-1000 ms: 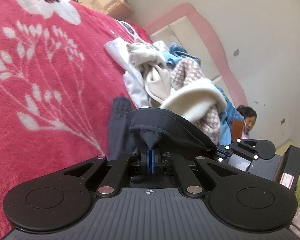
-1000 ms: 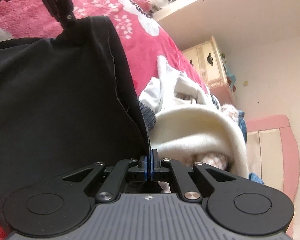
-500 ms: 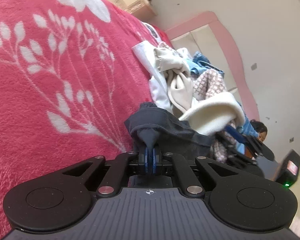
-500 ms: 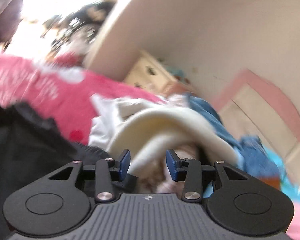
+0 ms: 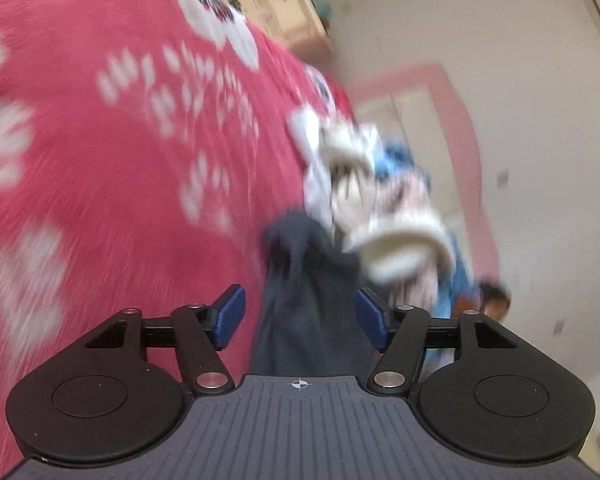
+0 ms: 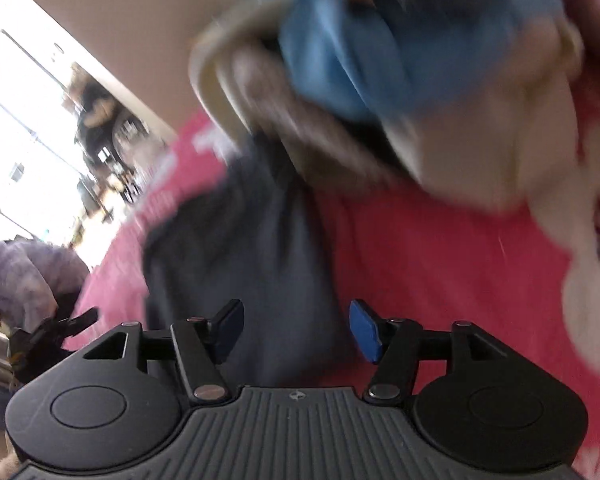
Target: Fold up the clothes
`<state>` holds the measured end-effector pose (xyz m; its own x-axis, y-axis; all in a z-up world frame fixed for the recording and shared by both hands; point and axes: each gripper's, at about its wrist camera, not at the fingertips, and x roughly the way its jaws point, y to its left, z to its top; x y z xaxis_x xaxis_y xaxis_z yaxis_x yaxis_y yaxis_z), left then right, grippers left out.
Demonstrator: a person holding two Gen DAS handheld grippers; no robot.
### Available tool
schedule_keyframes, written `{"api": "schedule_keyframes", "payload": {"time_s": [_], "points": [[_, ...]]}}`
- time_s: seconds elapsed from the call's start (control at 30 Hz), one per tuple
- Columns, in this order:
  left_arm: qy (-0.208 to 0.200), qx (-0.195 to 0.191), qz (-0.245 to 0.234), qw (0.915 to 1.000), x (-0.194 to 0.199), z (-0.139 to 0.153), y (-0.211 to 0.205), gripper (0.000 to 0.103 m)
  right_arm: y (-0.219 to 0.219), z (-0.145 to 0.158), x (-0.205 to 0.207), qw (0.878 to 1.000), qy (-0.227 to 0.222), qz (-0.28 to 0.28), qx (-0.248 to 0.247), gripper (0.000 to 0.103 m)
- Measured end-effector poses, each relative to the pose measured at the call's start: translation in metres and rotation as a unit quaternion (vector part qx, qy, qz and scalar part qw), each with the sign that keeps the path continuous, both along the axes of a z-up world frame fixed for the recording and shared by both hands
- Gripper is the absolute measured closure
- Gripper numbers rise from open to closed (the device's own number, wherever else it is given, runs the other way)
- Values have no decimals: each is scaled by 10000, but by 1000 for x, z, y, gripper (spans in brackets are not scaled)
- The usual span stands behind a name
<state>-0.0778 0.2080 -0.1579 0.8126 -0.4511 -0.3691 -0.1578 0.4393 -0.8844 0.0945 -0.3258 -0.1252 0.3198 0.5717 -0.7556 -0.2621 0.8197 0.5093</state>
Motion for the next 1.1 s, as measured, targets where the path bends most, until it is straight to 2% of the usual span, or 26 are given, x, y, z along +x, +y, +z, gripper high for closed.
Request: {"api": "schedule_keyframes", "payload": {"time_s": [0.13,0.2,0.47,0.53,0.57,0.63,0.73,0.8,0.87,0.9,0.97,1.1], "points": [[249,306,-841,9957,-28,-3,-41,35,-2,-35,8,9983,564,69,110,37],[256,353,-1017,9939,-34,-6,-59,35,-2,-46,16,9973,690,47,248,35],[305,467,-610,9966,-41,-17,-87,35,3,-59,29,9955,632,-20,700,33],[332,611,-645,9955,-38,-15,-93,41,10,-60,28,9953,617,42,749,35],[345,683,-663,9949,-36,-14,-97,50,11,-60,29,9951,616,57,771,37],[361,837,-695,9934,-33,-13,-103,54,14,-59,29,9953,593,101,755,38],[361,974,-678,9923,-34,-13,-105,66,18,-59,29,9963,560,139,642,48],[400,837,-592,9939,-34,-17,-102,82,17,-55,25,9964,550,113,632,63],[436,644,-493,9958,-35,-23,-98,91,16,-52,21,9966,541,87,621,86],[422,528,-418,9968,-36,-25,-96,96,16,-51,18,9966,536,74,616,89],[323,262,-207,9989,-41,-27,-93,98,15,-47,14,9968,527,48,605,94],[97,-2,-37,9999,-56,-22,-89,100,13,-41,4,9969,516,-4,592,94]]}}
